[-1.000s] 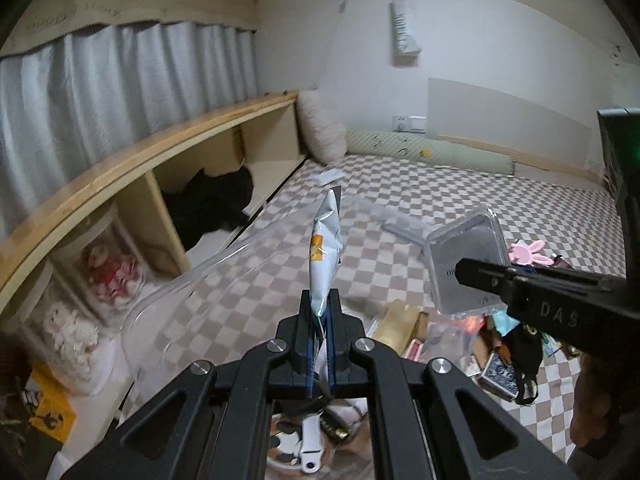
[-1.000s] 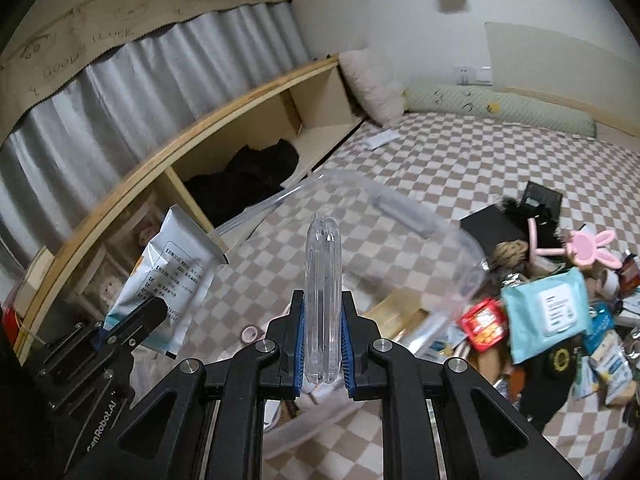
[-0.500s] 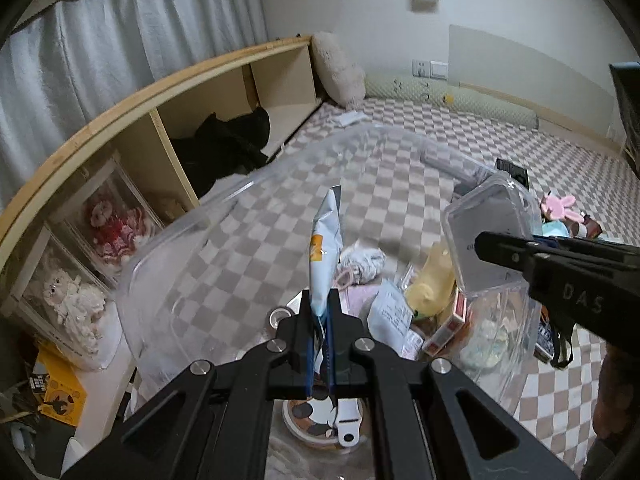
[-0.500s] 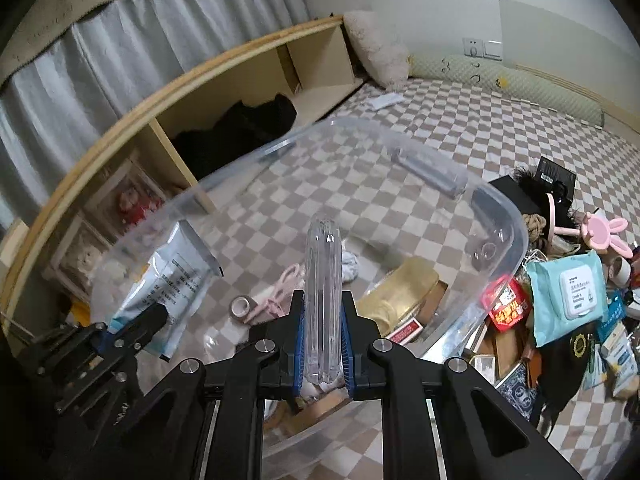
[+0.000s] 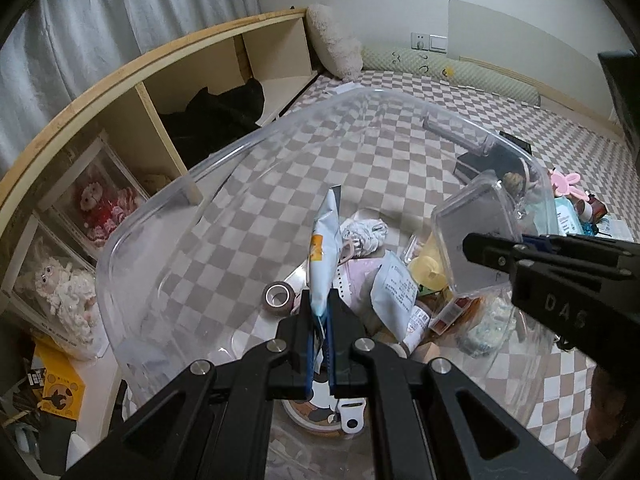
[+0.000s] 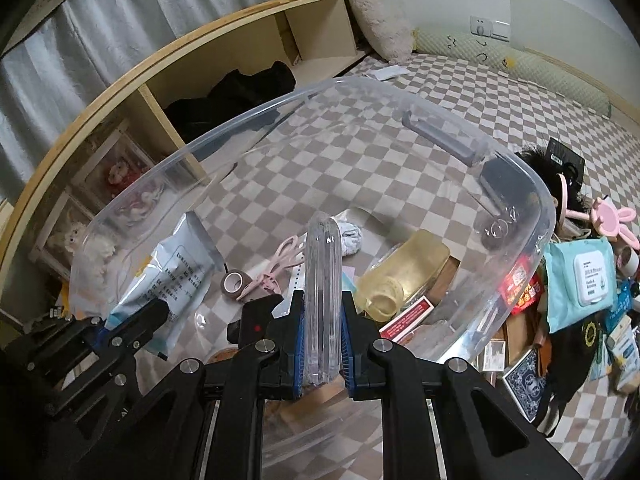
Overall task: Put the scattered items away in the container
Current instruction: 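Open the right gripper to drop the clear case while the left gripper releases the pouch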
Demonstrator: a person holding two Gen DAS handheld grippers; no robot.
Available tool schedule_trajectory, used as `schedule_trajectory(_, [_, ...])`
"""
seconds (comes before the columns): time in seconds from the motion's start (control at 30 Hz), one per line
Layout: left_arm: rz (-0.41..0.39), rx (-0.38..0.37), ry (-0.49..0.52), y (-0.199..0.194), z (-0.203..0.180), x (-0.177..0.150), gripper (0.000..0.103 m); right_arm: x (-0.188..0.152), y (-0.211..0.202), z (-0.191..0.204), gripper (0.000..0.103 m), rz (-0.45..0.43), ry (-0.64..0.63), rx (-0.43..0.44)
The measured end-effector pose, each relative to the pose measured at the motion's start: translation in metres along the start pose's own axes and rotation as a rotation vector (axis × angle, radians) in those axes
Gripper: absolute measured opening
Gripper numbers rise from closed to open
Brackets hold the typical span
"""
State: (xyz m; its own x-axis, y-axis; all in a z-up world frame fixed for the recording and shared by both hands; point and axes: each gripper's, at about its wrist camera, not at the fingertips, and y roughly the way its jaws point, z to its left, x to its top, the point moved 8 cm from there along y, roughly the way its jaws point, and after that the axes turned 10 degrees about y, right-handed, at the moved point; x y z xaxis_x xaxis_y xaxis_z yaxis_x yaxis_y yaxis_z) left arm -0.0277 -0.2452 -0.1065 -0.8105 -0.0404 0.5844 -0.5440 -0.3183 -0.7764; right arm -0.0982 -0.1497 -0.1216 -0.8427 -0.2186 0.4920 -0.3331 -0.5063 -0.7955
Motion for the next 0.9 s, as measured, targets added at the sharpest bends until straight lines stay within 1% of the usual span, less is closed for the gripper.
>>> schedule_trajectory(0.33, [0.034,-0.009,-0.001,0.007,0.001,-0.005,0.006,0.002,0.0,-0.009,0.016,0.003,0.037,0.0])
schedule_trajectory(0.43, [0.033,-0.013,-0.014,0.007,0.002,-0.005,0.006,0.0,0.002,-0.01,0.016,0.023,0.041,0.014])
schedule_trajectory(0.57, [0.03,-0.012,-0.026,0.007,0.003,-0.004,0.007,0.0,-0.002,-0.01,0.016,0.017,0.032,0.024])
schedule_trajectory(0.63, [0.026,-0.011,-0.032,0.006,0.004,-0.003,0.022,0.001,-0.004,-0.01,0.016,0.009,0.025,0.025])
schedule_trajectory(0.67, [0.022,-0.01,-0.035,0.005,0.004,-0.003,0.041,0.001,-0.006,-0.011,0.016,0.007,0.026,0.027])
schedule_trajectory(0.7, [0.014,-0.008,-0.039,0.003,0.004,-0.002,0.051,0.001,-0.007,-0.012,0.016,0.005,0.026,0.03])
schedule_trajectory(0.77, [-0.01,0.001,-0.045,-0.002,0.005,0.002,0.052,0.001,-0.01,-0.013,0.016,0.002,0.029,0.04])
schedule_trajectory(0.87, [-0.02,0.008,-0.045,-0.006,0.004,0.005,0.054,0.002,-0.015,-0.014,0.016,-0.006,0.023,0.047])
schedule_trajectory(0.9, [-0.023,0.01,-0.043,-0.007,0.003,0.005,0.058,0.002,-0.017,-0.014,0.016,-0.013,0.018,0.044])
